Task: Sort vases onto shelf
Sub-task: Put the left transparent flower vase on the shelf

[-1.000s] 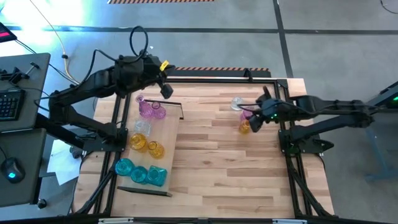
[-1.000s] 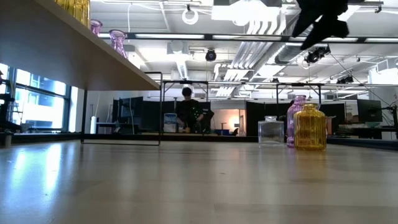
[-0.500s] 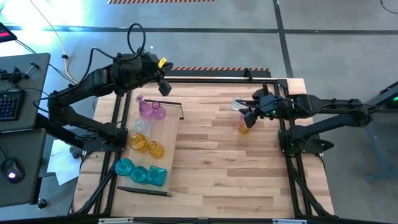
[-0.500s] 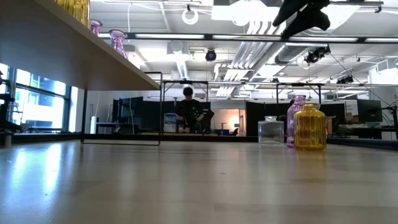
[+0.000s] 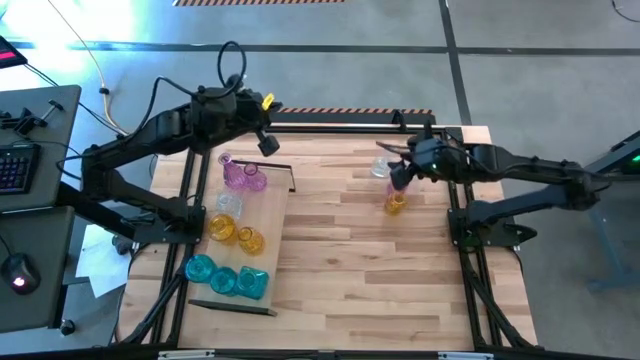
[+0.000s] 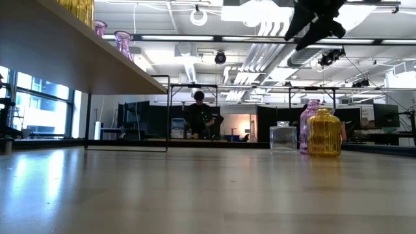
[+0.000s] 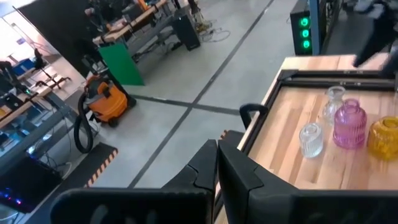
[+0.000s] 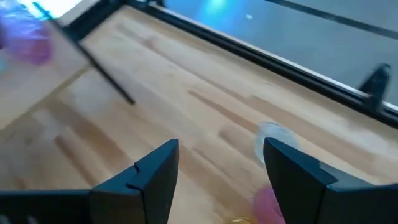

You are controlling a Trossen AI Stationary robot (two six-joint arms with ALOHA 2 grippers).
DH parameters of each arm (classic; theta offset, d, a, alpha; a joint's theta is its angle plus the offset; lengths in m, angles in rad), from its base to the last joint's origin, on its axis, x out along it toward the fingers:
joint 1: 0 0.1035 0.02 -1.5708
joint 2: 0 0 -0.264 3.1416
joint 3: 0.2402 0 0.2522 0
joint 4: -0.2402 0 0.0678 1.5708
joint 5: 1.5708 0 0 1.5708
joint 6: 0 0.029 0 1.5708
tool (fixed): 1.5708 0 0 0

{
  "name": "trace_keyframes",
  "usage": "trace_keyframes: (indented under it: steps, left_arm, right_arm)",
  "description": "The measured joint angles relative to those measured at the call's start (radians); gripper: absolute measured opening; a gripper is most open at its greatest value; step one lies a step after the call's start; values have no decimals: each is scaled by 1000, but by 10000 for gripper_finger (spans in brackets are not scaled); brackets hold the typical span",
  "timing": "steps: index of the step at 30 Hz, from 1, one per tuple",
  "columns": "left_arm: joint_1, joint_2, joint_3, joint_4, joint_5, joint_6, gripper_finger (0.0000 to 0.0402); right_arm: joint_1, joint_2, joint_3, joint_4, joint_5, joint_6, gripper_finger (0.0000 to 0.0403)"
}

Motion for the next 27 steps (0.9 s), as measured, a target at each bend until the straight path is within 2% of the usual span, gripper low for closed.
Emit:
trace_keyframes:
  steps: [3,7,17,27]
  left_arm:
    - [0,14,0,-3,0,1,5]
    - [0,26,0,-4,0,0,5]
    - [0,27,0,-4,0,2,5]
    - [0,27,0,-4,-1,1,5]
  right_arm:
    - [-61,22,0,-42,-39,-18,216]
    - [-147,93,0,-72,-153,-49,216]
    - [-287,305,0,7,-297,-186,216]
    - [-399,416,0,22,-317,-268,216]
